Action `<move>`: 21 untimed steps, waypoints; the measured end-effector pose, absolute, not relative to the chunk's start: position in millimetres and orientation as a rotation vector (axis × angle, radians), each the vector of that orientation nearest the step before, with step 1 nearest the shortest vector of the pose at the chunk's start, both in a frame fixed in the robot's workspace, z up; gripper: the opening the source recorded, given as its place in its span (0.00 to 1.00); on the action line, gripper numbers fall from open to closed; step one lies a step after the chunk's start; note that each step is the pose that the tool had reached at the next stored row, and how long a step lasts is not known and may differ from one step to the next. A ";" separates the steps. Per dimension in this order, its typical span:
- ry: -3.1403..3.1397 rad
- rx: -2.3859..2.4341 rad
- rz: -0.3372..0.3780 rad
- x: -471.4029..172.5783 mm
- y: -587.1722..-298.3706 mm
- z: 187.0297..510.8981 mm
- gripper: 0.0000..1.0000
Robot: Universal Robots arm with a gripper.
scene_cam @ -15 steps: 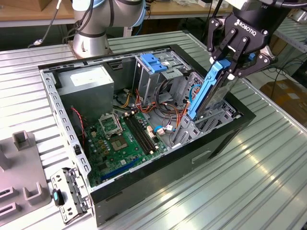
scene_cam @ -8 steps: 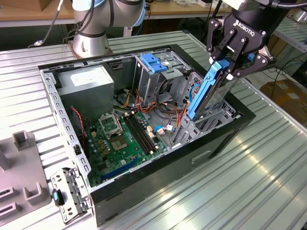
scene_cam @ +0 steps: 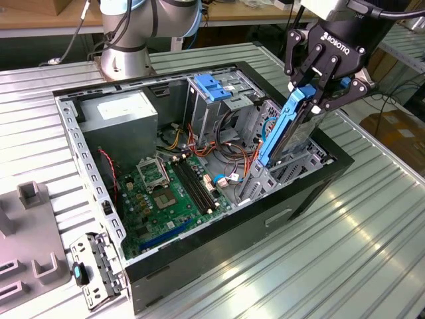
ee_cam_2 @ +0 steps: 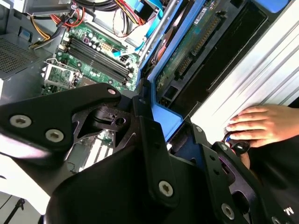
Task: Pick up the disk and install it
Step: 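Insert the disk into the insertion slot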
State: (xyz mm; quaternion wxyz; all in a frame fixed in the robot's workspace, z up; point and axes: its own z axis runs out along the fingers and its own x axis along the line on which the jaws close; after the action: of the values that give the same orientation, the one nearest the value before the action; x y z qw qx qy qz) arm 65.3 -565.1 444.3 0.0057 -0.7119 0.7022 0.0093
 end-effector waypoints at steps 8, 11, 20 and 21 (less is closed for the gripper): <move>2.201 -2.231 0.040 66.2 -565.1 440.3 0.37; 2.210 -2.240 0.061 67.0 -565.2 441.1 0.37; 2.211 -2.240 0.112 71.3 -565.2 440.7 0.37; 2.208 -2.237 0.118 71.5 -565.2 440.4 0.37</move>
State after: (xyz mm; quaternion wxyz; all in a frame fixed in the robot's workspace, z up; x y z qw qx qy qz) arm 71.5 -565.2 440.4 -0.0020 -0.7112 0.7020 0.0375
